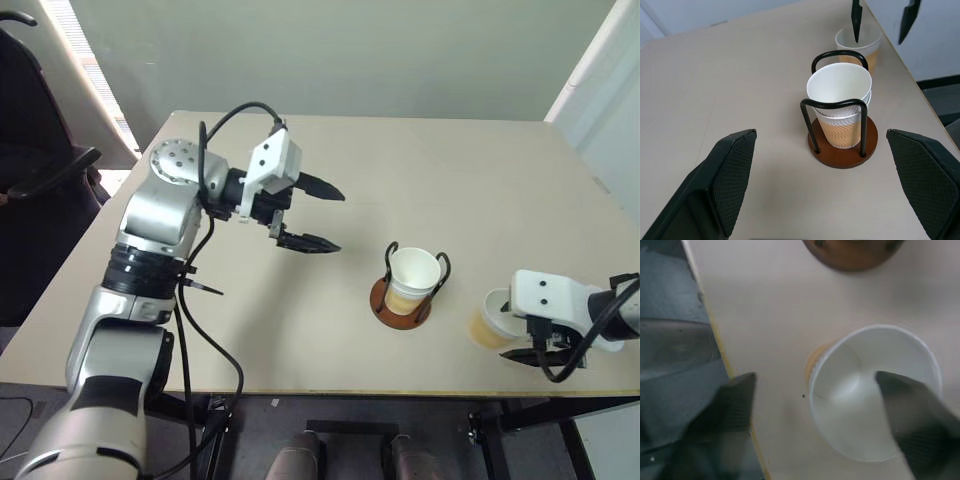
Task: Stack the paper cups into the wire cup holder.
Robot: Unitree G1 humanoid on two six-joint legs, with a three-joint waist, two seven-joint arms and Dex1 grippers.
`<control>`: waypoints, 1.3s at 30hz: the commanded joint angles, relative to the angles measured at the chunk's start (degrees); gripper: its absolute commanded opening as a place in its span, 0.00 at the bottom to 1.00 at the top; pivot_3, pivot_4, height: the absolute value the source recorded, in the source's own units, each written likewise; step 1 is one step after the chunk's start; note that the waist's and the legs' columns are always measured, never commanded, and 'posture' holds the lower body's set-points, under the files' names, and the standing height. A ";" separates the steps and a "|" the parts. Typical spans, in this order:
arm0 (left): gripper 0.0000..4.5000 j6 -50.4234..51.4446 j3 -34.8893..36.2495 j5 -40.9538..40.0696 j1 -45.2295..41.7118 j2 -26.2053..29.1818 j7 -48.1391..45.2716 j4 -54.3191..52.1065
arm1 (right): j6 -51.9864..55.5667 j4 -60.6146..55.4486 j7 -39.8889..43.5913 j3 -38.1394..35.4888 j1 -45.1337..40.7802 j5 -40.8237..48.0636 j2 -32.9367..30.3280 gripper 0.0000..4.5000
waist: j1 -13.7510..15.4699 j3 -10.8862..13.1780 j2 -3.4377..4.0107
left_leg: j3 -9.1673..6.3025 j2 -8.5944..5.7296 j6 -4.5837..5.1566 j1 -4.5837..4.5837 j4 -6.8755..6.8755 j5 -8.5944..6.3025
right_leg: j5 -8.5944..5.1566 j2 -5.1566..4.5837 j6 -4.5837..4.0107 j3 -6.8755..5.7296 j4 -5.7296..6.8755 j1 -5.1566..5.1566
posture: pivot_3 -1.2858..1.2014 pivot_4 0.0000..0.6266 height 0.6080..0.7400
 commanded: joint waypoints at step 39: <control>1.00 3.30 1.30 -2.33 3.60 3.17 2.05 -7.63 | -14.22 15.66 26.84 21.69 -56.42 -13.31 17.31 0.00 | -0.93 0.00 0.00 | -0.16 0.09 -0.14 -0.02 -0.12 0.20 | 0.13 0.08 -0.49 -0.13 -0.02 -0.11 | 0.52 0.24 1.00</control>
